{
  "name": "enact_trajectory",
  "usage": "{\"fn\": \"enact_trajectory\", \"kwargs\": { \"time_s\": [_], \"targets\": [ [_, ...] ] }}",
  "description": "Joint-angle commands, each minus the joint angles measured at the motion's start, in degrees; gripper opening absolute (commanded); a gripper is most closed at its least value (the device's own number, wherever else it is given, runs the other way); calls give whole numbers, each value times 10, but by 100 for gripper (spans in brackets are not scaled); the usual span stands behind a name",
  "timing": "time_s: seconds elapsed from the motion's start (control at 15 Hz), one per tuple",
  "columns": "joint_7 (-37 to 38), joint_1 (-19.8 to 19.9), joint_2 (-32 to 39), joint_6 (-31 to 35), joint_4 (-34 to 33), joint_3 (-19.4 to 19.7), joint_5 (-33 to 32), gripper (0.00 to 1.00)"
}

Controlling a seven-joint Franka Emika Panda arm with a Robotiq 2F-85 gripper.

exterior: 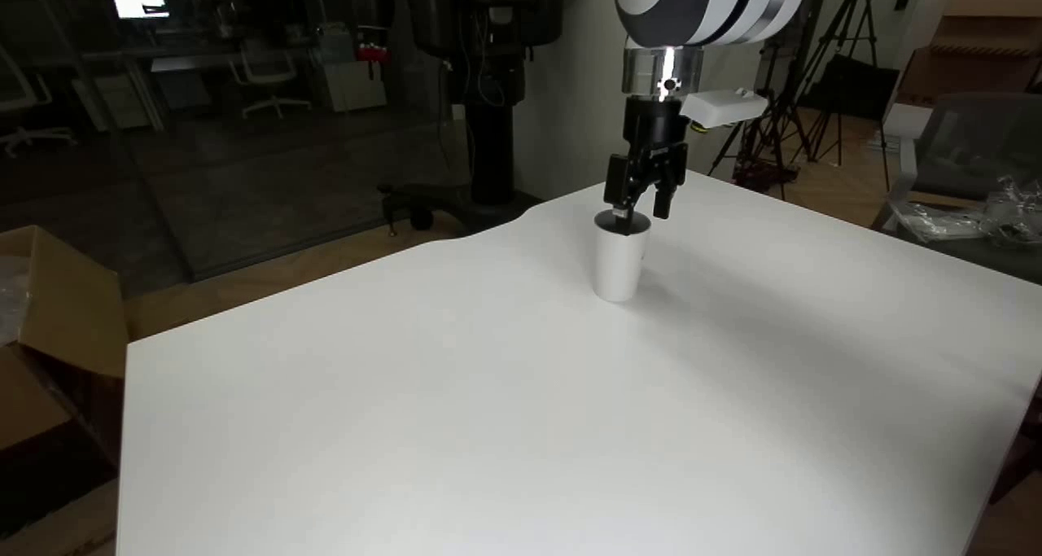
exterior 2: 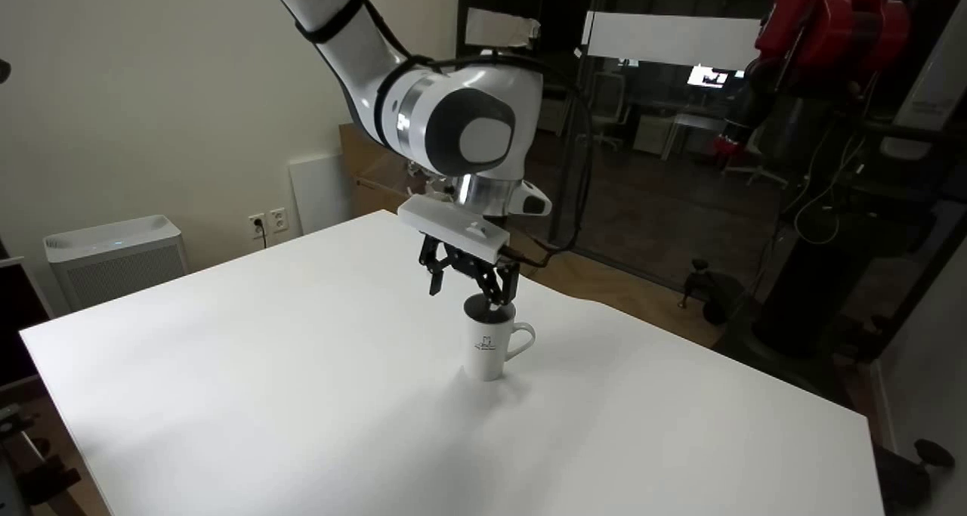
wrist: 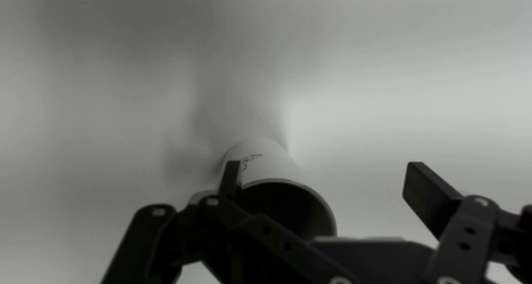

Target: Move the cup to the left

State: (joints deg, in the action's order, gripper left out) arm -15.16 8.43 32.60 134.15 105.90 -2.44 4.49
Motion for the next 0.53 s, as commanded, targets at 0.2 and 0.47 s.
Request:
{"fn": "enact_trajectory", "kwargs": {
  "time_s": [0.2,0.47],
  "targets": [
    [-1,-14,87,-81,-133,28,-56,100],
    [0,-29,115,-112,-182,29,-89,100]
  ]
}}
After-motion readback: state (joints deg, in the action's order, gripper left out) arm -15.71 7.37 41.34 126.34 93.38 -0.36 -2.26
